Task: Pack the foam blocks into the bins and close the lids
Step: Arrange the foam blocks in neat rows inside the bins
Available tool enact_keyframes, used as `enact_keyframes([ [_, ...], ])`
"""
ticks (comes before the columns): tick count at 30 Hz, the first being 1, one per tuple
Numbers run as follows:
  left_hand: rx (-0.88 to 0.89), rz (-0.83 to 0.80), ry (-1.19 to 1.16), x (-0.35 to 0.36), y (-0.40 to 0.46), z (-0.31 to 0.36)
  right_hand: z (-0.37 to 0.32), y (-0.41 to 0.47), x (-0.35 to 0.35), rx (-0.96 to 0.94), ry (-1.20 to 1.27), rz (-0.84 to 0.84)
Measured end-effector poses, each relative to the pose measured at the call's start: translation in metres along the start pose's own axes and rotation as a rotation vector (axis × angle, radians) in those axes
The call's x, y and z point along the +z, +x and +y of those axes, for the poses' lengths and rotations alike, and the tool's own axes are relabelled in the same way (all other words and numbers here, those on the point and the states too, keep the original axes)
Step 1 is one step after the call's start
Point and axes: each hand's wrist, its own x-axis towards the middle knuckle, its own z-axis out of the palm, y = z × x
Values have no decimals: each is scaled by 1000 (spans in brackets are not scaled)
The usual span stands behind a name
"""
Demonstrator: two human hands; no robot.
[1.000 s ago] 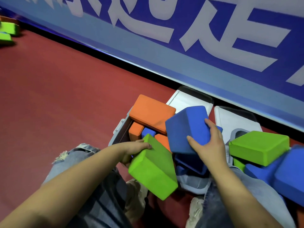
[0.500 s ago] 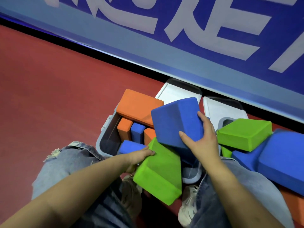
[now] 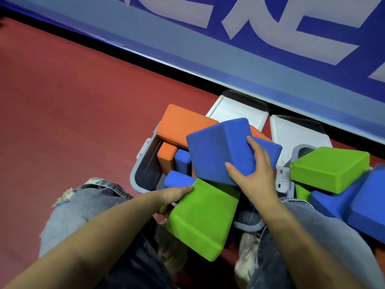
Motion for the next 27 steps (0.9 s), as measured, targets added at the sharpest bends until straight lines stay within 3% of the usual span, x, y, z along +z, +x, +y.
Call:
enact_keyframes([
  [3,-10,155,87,-13,2,12,-2,4,5,-15,-25,-18],
  [8,107,384,-317,-60,28,33,-3,6,8,-45,-52,-34],
  [10,143,462,-335,-80,65,26,-2,6,6,-40,-35,-24],
  [12,178,527,-125,-78,75,26,1,8,4,-19,-2,-11],
  [14,292,575,365,-62,61,30,2,11,3,6,20,9],
  [16,360,512,787,-48,59,29,4,15,4,14,33,31],
  [18,322,438,1032,-43,67,26,5,18,5,5,44,49],
  [21,249,398,1236,-38,73,24,5,21,8,-33,24,44],
  [27,214,615,1443,-25,77,18,6,25,12,-28,19,50],
])
